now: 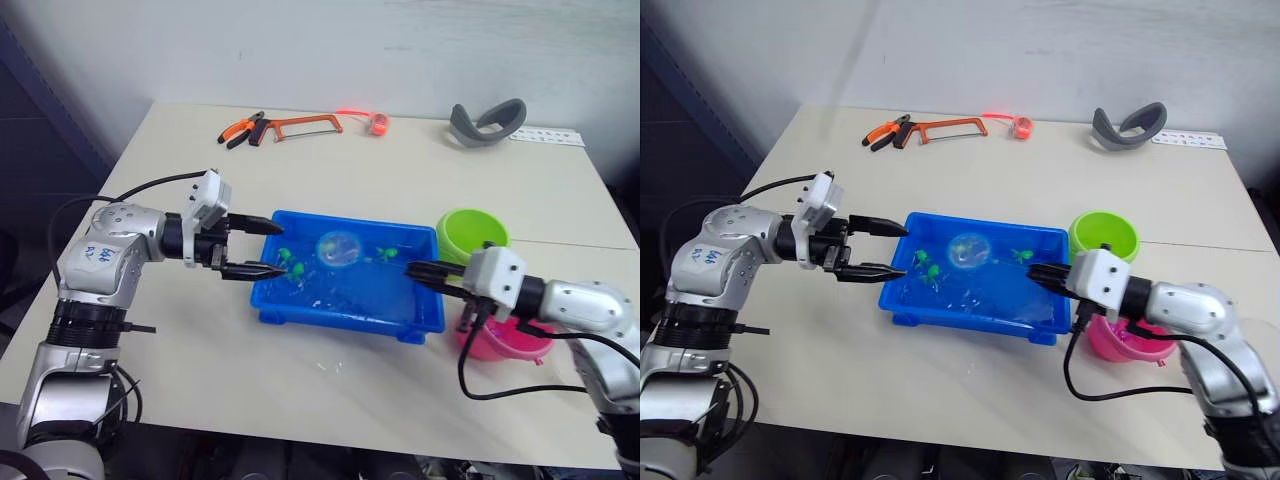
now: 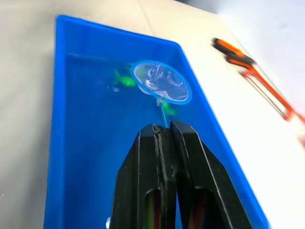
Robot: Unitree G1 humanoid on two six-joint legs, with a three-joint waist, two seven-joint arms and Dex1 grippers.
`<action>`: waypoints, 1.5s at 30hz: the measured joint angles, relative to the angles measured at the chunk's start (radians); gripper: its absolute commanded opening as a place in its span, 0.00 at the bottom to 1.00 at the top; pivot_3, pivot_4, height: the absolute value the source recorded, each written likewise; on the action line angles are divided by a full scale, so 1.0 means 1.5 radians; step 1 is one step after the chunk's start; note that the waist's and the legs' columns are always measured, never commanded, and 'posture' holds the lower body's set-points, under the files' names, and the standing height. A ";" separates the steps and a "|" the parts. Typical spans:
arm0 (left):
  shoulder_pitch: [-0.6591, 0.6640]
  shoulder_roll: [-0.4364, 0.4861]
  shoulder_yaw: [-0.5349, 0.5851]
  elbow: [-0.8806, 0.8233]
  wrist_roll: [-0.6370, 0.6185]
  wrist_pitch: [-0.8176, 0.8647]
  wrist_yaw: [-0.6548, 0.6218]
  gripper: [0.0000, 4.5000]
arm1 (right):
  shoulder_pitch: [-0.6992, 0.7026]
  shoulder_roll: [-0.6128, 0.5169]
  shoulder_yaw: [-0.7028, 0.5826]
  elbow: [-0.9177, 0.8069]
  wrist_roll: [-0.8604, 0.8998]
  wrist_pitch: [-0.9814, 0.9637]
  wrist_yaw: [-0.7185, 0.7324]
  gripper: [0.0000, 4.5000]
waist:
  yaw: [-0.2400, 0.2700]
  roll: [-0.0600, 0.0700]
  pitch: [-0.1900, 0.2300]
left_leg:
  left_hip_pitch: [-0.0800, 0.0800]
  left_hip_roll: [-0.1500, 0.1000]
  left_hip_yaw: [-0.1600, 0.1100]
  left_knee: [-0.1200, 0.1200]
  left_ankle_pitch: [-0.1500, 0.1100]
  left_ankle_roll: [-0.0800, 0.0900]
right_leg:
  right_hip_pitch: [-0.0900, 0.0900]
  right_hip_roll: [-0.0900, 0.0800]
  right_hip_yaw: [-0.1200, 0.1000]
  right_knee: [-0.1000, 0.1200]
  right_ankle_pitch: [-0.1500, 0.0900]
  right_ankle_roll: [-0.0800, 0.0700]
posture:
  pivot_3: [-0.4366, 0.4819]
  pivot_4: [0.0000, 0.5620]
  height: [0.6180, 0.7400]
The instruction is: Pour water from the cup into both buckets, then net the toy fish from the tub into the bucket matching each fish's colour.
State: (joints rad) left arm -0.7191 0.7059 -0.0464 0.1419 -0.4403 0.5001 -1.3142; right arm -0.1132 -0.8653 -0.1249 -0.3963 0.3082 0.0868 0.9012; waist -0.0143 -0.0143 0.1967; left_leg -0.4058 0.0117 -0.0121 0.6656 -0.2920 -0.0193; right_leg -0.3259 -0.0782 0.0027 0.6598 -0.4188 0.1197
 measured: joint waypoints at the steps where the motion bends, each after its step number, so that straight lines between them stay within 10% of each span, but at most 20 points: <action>1: -0.007 0.001 -0.005 0.015 0.007 -0.008 -0.005 0.99 | 0.008 -0.004 -0.008 -0.004 -0.007 0.001 -0.002 0.00 | -0.002 0.000 0.000 | 0.000 0.000 0.000 0.000 0.000 0.000 | 0.000 0.000 0.000 0.000 0.000 0.000 | 0.48 0.27 1.00; 24: -0.008 0.093 -0.027 0.120 0.113 -0.124 -0.056 0.99 | -0.150 0.066 0.197 0.093 -0.097 0.075 0.042 0.00 | -0.010 0.000 0.000 | 0.000 0.001 0.001 -0.001 0.000 -0.001 | -0.002 0.000 0.000 0.001 0.000 0.000 | 0.48 0.27 1.00; 45: 0.019 0.031 -0.024 -0.008 0.069 -0.056 -0.043 0.99 | 0.001 0.002 -0.013 -0.119 0.106 0.391 -0.004 0.00 | -0.007 0.000 0.000 | 0.000 0.000 -0.001 0.000 0.000 -0.001 | 0.000 0.000 0.000 0.001 0.000 0.000 | 0.48 0.27 1.00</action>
State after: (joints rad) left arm -0.6900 0.7530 -0.0831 0.1297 -0.3366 0.4161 -1.3780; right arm -0.1114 -0.8617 -0.1442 -0.5745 0.4677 0.6738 0.8948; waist -0.0249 -0.0143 0.1968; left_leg -0.4061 0.0122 -0.0130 0.6649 -0.2914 -0.0202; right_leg -0.3266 -0.0789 0.0031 0.6606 -0.4188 0.1196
